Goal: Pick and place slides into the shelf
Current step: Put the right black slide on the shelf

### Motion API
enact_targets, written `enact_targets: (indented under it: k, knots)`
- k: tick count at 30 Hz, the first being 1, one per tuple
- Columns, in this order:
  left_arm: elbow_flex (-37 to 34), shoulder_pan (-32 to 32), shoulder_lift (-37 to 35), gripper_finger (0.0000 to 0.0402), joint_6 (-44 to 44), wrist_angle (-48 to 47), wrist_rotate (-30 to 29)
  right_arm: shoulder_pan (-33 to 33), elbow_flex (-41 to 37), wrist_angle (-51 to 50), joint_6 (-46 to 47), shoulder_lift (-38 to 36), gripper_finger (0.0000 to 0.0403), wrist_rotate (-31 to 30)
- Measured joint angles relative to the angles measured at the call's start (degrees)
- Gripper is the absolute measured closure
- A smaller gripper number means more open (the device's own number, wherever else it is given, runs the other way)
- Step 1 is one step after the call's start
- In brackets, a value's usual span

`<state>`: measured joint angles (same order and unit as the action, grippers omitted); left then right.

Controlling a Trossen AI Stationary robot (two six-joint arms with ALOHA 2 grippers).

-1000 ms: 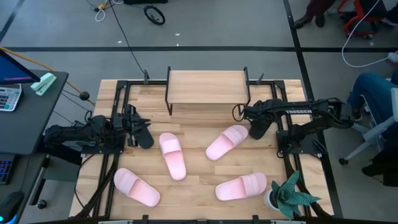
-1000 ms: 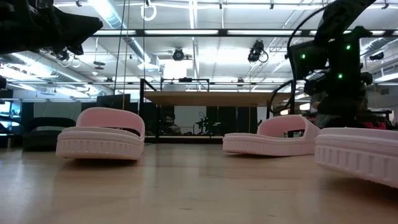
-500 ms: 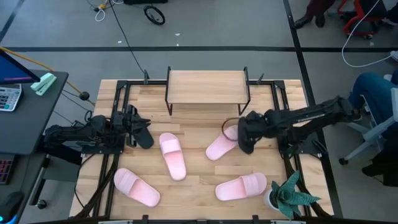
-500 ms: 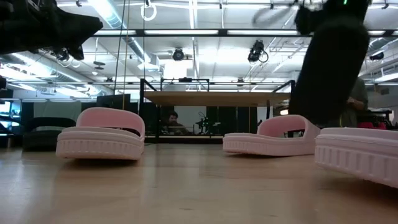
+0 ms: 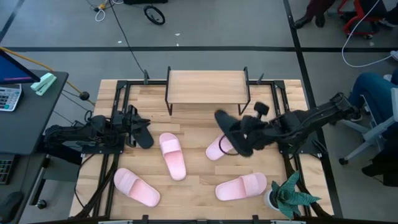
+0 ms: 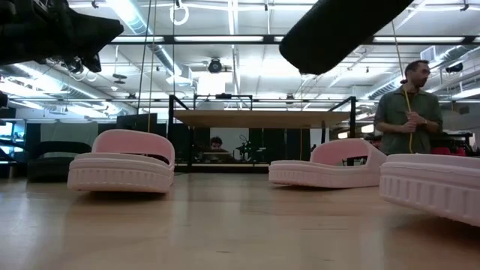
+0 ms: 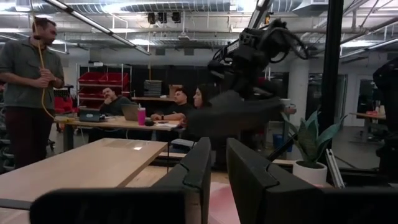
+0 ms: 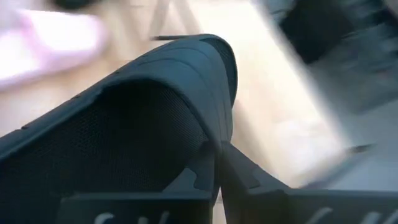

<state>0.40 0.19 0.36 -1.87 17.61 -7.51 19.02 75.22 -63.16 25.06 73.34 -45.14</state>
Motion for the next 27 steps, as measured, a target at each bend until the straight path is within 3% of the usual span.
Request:
enact_targets:
  k: [7,17,21,27]
  knots:
    - [0.00,0.00,0.00,0.0342,1.86,4.04,0.01,-12.96,0.00,1.30,-16.72,0.02,0.0394,-9.87]
    - [0.00,0.00,0.00,0.0349,5.57,4.98,0.00,-30.38,0.00,21.15,-45.29,0.64,0.0394,-4.60]
    - [0.00,0.00,0.00,0.0345,5.57,4.92,0.00,-36.09,0.04,27.55,-47.33,1.29,0.0394,-3.02]
    - [0.00,0.00,0.00,0.0345,5.55,4.15,0.00,-41.47,-0.67,24.14,-42.14,3.27,0.0394,-0.91]
